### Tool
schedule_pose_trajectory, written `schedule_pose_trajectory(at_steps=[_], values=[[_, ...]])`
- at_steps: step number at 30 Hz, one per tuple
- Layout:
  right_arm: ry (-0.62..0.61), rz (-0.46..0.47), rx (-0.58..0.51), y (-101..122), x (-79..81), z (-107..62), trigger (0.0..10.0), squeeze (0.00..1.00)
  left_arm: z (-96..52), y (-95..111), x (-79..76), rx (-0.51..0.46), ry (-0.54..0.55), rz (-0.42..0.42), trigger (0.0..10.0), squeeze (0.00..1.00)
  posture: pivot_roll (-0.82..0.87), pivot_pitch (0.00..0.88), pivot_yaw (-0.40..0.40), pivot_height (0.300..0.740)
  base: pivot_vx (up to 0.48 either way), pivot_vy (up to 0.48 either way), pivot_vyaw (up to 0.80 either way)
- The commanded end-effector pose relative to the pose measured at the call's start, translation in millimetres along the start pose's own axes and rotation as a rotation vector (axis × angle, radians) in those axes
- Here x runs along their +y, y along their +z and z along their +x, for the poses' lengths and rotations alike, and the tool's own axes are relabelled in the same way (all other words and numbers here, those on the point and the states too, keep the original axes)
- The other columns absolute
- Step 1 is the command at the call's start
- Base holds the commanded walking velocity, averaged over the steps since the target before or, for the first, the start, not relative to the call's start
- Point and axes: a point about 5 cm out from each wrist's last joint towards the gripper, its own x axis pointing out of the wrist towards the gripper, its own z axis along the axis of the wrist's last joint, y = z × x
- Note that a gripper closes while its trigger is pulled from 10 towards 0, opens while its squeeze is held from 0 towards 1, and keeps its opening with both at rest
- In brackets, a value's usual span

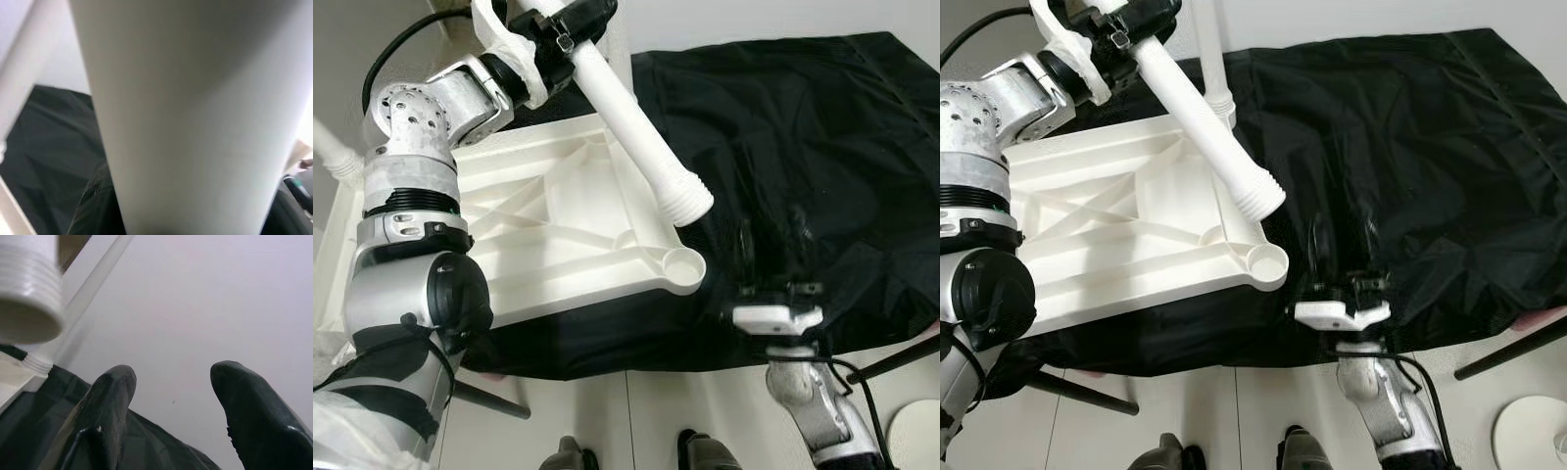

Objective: Building children table

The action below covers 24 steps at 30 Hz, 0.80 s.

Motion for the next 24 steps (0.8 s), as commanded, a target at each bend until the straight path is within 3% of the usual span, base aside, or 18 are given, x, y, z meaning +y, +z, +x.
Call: schedule_pose_trajectory(at_steps=[1,3,7,11,15,18,19,20,23,24], values=[[-0.015,0.05,0.017,2,-3.1,8.3,10.0,0.0,-4.4,1,0.6,-0.001,0.035,0.127,10.0,0.0,-0.1,0.141,0.125,0.74,0.0,0.0,0.0],[-0.035,0.103,0.036,3,-6.7,20.7,10.0,0.0,-4.7,-5,2.1,0.014,0.069,0.216,10.0,0.0,-0.1,0.138,0.12,0.74,0.0,0.0,0.0],[-0.002,0.2,0.065,3,-9.7,39.6,10.0,0.0,-4.9,-3,3.6,-0.022,0.125,0.298,10.0,0.0,-0.1,0.129,0.097,0.74,0.0,0.0,0.0],[0.086,0.328,0.129,2,0.3,48.1,10.0,0.0,-4.0,1,-2.0,-0.066,0.142,0.383,10.0,0.0,-0.09,0.12,0.074,0.74,0.0,0.0,0.0],[0.093,0.341,0.136,2,0.7,50.3,10.0,0.0,-3.8,1,-3.4,-0.076,0.146,0.41,10.0,0.0,-0.09,0.118,0.067,0.74,0.0,0.0,0.0],[0.128,0.463,0.221,-3,8.3,63.1,10.0,0.0,-1.2,-2,-13.5,-0.121,0.163,0.522,10.0,0.0,-0.08,0.11,0.041,0.74,0.0,0.0,0.0],[0.128,0.463,0.221,-3,8.3,63.1,10.0,0.0,-1.2,-2,-13.5,-0.121,0.163,0.522,10.0,0.0,-0.08,0.11,0.041,0.74,0.0,0.0,0.0],[0.165,0.539,0.24,-2,13.6,68.4,10.0,1.0,1.2,-4,-20.6,-0.132,0.153,0.563,10.0,0.0,-0.07,0.108,0.034,0.74,0.0,0.0,0.0],[0.296,0.673,0.244,5,25.3,77.1,10.0,1.0,6.1,-10,-36.3,-0.15,0.128,0.658,10.0,0.0,-0.06,0.108,0.023,0.74,0.0,0.0,0.0],[0.296,0.673,0.244,5,25.3,77.1,10.0,1.0,6.1,-10,-36.3,-0.15,0.128,0.658,10.0,0.0,-0.06,0.108,0.023,0.74,0.0,0.0,0.0]])
